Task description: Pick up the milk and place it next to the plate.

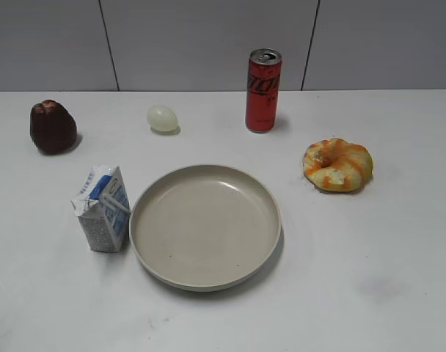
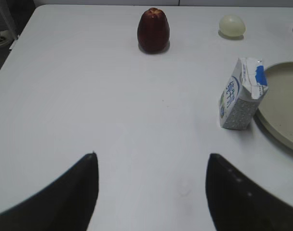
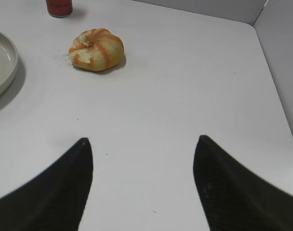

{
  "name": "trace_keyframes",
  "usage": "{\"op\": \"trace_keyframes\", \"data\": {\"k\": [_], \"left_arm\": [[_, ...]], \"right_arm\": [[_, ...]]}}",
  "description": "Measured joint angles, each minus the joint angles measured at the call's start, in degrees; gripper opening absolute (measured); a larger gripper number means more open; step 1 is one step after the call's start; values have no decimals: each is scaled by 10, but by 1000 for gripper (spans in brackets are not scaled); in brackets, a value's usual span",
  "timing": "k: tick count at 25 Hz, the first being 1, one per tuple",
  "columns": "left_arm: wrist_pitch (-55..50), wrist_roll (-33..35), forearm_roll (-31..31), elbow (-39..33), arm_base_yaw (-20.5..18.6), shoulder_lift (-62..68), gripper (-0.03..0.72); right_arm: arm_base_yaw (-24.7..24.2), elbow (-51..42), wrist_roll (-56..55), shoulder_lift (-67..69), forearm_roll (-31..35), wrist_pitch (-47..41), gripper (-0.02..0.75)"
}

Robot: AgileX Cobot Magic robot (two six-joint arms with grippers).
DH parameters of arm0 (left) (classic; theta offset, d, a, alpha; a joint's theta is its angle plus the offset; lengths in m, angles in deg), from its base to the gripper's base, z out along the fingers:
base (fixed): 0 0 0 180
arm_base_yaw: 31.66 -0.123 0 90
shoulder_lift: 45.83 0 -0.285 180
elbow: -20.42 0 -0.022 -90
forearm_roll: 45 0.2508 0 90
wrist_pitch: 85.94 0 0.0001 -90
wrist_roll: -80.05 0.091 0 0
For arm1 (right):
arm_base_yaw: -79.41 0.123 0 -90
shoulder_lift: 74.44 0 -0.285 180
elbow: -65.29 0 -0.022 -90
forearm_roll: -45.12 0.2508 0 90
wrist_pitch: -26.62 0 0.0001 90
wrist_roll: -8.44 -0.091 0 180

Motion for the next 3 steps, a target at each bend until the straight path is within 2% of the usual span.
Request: {"op": "trace_keyframes", "data": {"k": [3], "left_arm": [[0,0,0,0,0,0,520]], "right_arm": [[0,0,0,0,0,0,497]]}}
